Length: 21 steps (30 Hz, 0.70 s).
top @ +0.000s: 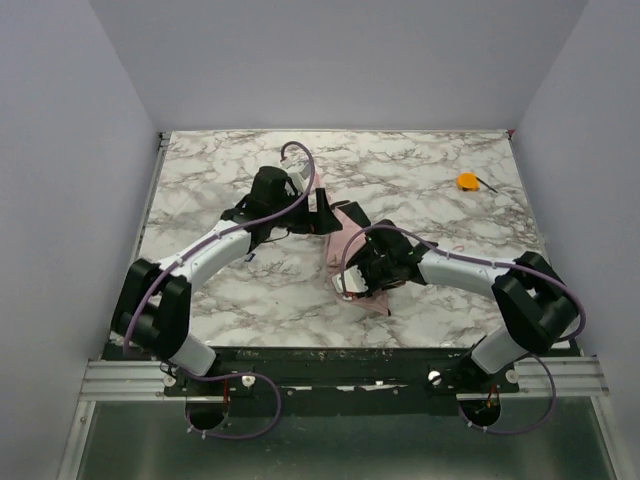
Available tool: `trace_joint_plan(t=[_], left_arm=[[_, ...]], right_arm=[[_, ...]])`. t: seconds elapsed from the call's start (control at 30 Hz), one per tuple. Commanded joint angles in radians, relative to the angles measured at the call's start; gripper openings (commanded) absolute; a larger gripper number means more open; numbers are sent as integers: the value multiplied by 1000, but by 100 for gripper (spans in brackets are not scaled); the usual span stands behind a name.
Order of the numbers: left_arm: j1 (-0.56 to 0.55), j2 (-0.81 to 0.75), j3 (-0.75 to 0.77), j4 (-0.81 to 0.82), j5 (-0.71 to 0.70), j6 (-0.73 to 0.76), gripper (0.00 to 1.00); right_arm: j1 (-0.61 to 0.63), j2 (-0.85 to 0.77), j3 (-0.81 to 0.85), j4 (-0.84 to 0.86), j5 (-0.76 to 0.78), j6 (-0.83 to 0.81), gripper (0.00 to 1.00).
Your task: Put away the umbrella
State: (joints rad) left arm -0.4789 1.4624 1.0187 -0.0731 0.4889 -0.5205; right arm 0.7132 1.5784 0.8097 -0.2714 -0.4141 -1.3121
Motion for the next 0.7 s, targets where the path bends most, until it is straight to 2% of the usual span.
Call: trace_joint_plan(t=[0.0,0.03,0.17,0.23,0.3,0.53,0.6,0.67], left_arm=[[1,153,-3,10,11,-76,80],[-3,175,-3,15,14,-87,75],[-29,250,-7,15,-37,-113,67],[-35,268,-20,29,-72,-137,58],[-35,288,-30,45,-102,-164,53],[-85,401,-6,58,-67,-202,16],[-109,429,-12,60,-62,-205,8],[-130,452,-24,67,-62,-209,6]], right_arm=[[6,18,-96,-243,-54,-69,24],[6,7,-101,-236,-58,-69,24],[6,-28,-128,-196,-64,-75,24],[6,-47,-157,-164,-63,-89,24],[5,-59,-179,-134,-62,-95,24],[6,-135,-245,22,-42,-85,27],[6,-166,-261,65,-37,-79,31],[6,-193,-274,107,-29,-64,35]])
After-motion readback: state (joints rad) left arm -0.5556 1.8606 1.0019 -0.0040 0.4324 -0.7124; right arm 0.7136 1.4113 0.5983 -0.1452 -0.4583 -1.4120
